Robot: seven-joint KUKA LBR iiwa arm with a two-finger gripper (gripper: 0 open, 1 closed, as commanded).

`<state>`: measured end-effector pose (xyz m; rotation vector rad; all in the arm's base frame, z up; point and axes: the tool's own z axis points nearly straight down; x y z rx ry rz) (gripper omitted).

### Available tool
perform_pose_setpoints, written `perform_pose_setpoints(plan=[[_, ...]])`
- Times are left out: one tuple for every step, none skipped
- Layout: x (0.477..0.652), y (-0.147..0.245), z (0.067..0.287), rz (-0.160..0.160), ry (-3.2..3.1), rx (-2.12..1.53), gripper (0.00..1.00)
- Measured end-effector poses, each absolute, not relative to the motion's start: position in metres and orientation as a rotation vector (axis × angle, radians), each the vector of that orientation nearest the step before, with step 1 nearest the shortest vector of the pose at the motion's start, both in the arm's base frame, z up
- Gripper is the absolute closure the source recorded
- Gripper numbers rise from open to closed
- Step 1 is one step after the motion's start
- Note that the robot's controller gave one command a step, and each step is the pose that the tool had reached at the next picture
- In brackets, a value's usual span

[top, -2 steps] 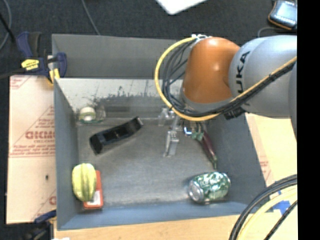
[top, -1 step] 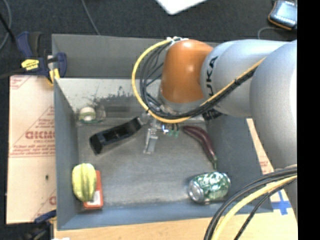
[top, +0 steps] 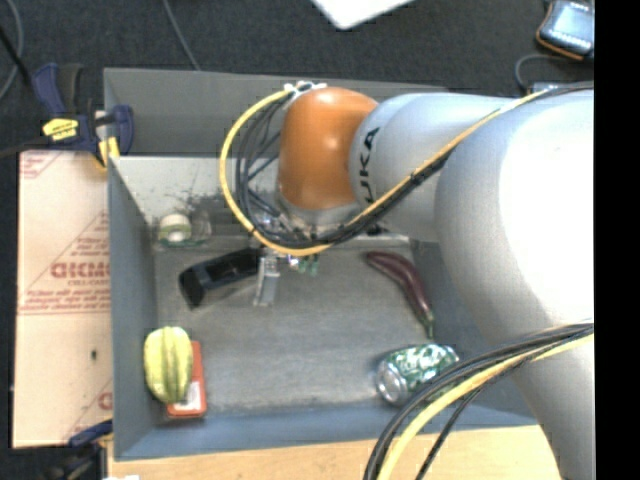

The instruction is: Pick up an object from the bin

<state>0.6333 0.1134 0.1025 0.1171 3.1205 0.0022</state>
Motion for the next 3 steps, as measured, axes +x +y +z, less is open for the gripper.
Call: perform_pose_setpoints(plan=[[0.625,0.169,0.073,0.006,3.115,-0.092,1.00],[0.625,0.169,0.073,0.006,3.115,-0.092,1.00],[0.616,0.168,0.113,-0.003,3.133,-0.103,1.00]])
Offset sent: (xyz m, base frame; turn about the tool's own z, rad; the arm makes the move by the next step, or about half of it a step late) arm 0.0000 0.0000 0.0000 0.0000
